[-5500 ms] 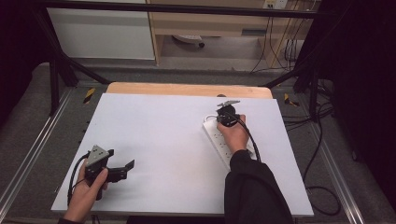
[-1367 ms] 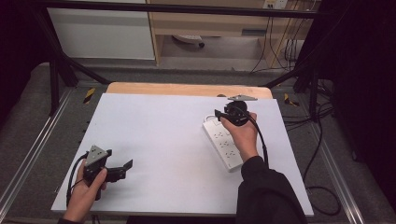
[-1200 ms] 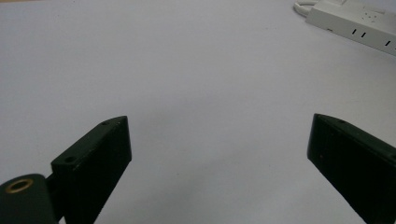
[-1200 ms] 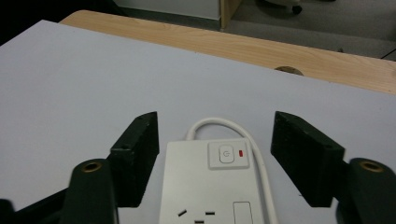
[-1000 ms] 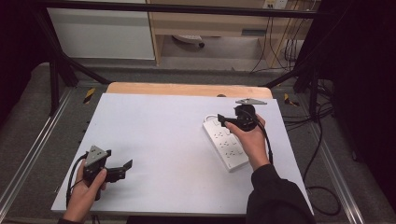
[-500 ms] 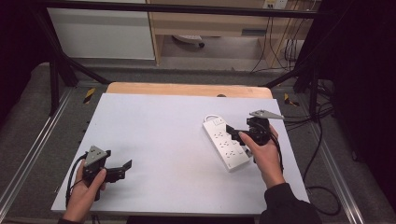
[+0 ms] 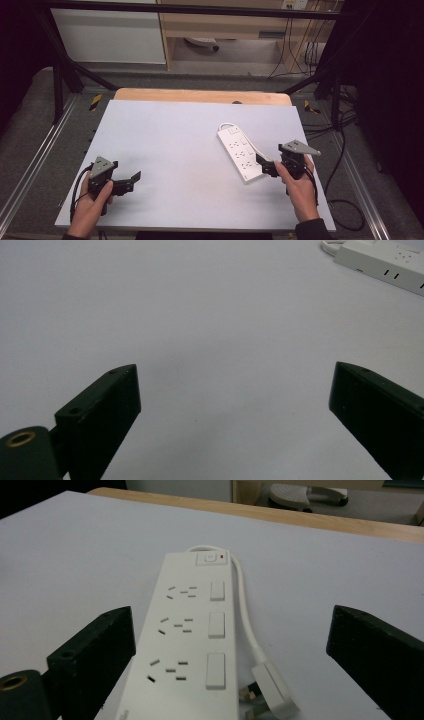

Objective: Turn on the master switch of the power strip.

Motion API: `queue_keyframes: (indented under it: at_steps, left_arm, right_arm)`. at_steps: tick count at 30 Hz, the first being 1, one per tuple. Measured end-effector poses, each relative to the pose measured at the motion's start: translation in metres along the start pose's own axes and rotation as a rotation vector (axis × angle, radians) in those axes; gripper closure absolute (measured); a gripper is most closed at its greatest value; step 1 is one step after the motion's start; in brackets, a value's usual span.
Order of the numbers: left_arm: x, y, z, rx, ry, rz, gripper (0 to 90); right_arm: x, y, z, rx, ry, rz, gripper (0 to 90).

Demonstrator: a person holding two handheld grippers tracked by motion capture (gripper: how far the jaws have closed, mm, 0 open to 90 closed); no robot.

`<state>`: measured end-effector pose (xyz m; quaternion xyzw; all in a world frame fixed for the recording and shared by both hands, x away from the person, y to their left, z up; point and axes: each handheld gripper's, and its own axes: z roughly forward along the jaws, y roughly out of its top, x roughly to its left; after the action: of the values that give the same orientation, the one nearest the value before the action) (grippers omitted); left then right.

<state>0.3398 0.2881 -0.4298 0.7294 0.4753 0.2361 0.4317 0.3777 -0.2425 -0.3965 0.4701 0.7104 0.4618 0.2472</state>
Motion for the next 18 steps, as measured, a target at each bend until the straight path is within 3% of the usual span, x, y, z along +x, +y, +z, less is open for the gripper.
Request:
queue_keyframes:
  at_steps: [3,8,13,18]
  left_arm:
    - [0.000,0.000,0.000,0.002,0.000,0.003,6.3]
    - [-0.001,0.000,0.000,0.001,-0.003,0.005,6.3]
    - [0.000,0.000,-0.001,-0.002,-0.004,0.002,6.3]
    - [-0.001,0.001,0.000,-0.005,-0.008,0.001,6.3]
  right_arm:
    - [-0.004,-0.013,-0.005,-0.019,-0.009,-0.038,7.0]
    - [-0.013,-0.033,-0.013,-0.018,-0.013,-0.035,6.7]
    - [-0.020,-0.053,-0.018,0.034,-0.023,-0.035,6.1]
    - [-0.019,-0.070,-0.014,0.143,-0.026,-0.076,4.6]
